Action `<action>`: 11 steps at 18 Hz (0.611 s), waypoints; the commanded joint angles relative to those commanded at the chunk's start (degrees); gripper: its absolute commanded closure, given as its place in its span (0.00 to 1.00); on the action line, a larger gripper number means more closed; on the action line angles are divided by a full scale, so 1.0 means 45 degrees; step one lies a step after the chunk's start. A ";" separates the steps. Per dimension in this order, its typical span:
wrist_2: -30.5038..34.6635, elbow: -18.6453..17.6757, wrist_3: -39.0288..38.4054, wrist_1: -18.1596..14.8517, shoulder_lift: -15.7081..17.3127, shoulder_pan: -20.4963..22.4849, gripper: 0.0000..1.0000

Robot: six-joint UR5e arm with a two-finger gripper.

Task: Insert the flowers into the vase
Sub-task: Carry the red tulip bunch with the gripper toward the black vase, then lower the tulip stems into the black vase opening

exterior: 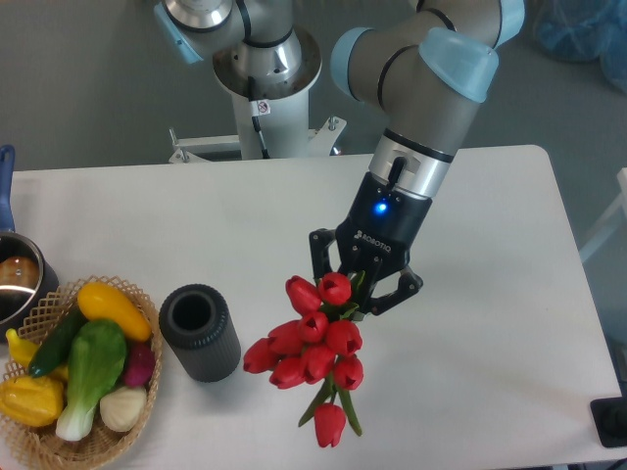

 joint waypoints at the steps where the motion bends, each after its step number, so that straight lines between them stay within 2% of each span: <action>1: -0.0398 0.0000 -0.0061 0.0042 -0.0001 0.0020 0.96; 3: -0.1101 -0.0116 -0.0217 0.0062 -0.0020 0.0001 0.92; 7: -0.4418 -0.0449 -0.0316 0.0062 -0.0001 0.0157 0.93; 11: -0.5634 -0.1014 -0.0335 0.0043 0.0544 -0.0018 0.97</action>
